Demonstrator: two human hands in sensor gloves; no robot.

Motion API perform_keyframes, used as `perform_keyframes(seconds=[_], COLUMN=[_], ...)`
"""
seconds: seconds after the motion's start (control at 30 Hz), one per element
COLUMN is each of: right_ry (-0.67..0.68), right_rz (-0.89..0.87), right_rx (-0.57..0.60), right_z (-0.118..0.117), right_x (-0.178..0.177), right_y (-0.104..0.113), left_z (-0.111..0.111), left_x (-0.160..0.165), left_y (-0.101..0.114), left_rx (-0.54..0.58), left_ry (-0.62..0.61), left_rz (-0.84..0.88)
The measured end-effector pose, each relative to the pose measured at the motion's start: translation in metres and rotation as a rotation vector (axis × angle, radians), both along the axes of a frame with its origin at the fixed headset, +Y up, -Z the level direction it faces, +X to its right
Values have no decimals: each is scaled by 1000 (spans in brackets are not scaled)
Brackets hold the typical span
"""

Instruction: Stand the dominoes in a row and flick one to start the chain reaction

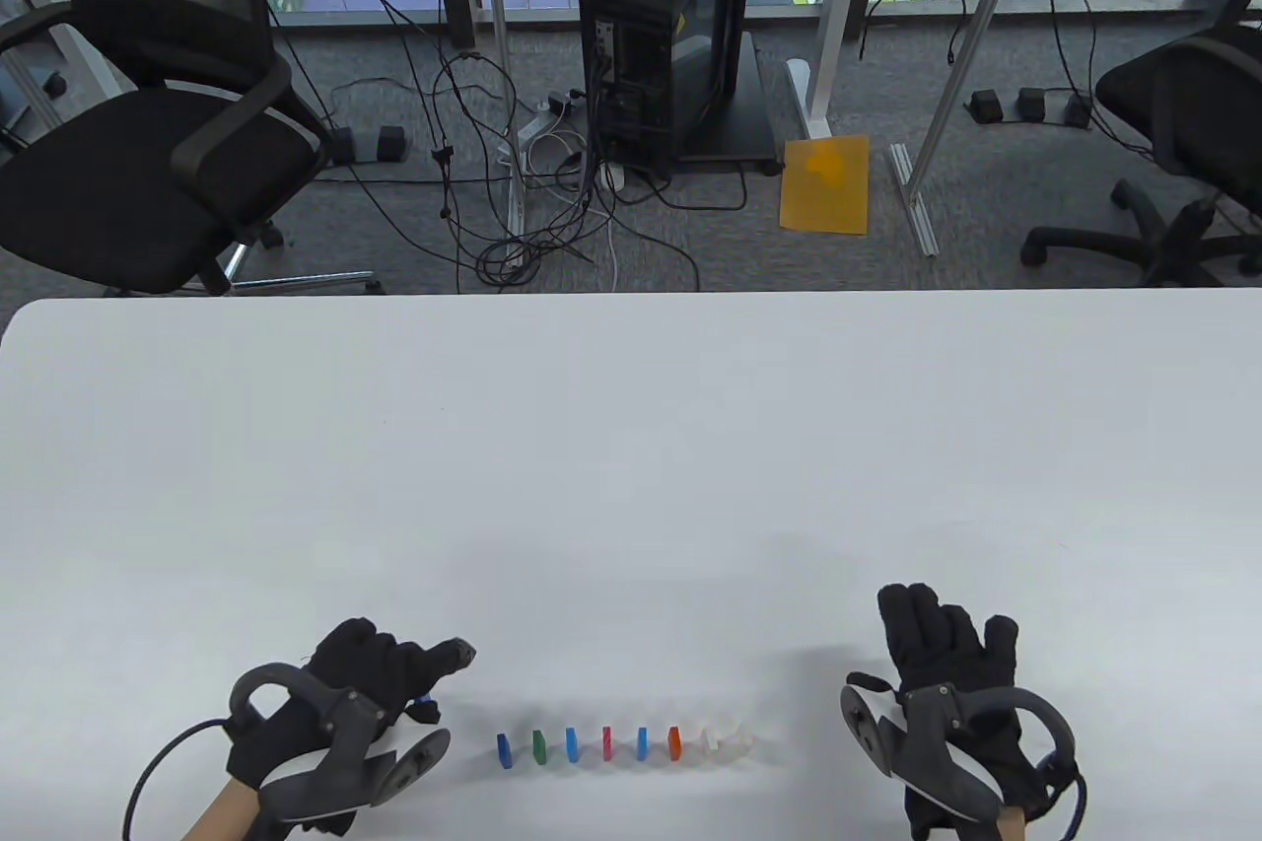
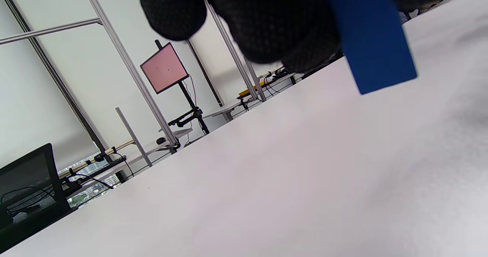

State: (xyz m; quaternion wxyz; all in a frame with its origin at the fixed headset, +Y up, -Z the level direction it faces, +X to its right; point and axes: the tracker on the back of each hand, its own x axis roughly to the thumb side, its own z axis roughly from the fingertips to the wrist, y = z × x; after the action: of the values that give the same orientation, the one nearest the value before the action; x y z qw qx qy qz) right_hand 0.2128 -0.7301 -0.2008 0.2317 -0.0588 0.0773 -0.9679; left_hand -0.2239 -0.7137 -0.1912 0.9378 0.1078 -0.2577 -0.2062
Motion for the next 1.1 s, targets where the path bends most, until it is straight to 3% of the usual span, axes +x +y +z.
perform_keyframes(seconds=[0.27,0.43,0.63,0.8,1.1], right_ry=[-5,-6,-7,-7,-9], right_rz=[6,15,20,24,26], right_rx=[-18,-27,-40,-47,-54], right_z=[0,0,0,0,-1], right_x=[-1,-2,-2,-3,-3], right_y=[0,0,0,0,-1], left_z=[22,23,20,22,22], left_x=[17,22,21,23,26], left_y=[-29,-39,-44,-46,-46], left_rx=[-3,-23,-90,-30,-35], left_ry=[-113,-134,-103,-106,-113], left_rz=[-83,-102,17,-43,-32])
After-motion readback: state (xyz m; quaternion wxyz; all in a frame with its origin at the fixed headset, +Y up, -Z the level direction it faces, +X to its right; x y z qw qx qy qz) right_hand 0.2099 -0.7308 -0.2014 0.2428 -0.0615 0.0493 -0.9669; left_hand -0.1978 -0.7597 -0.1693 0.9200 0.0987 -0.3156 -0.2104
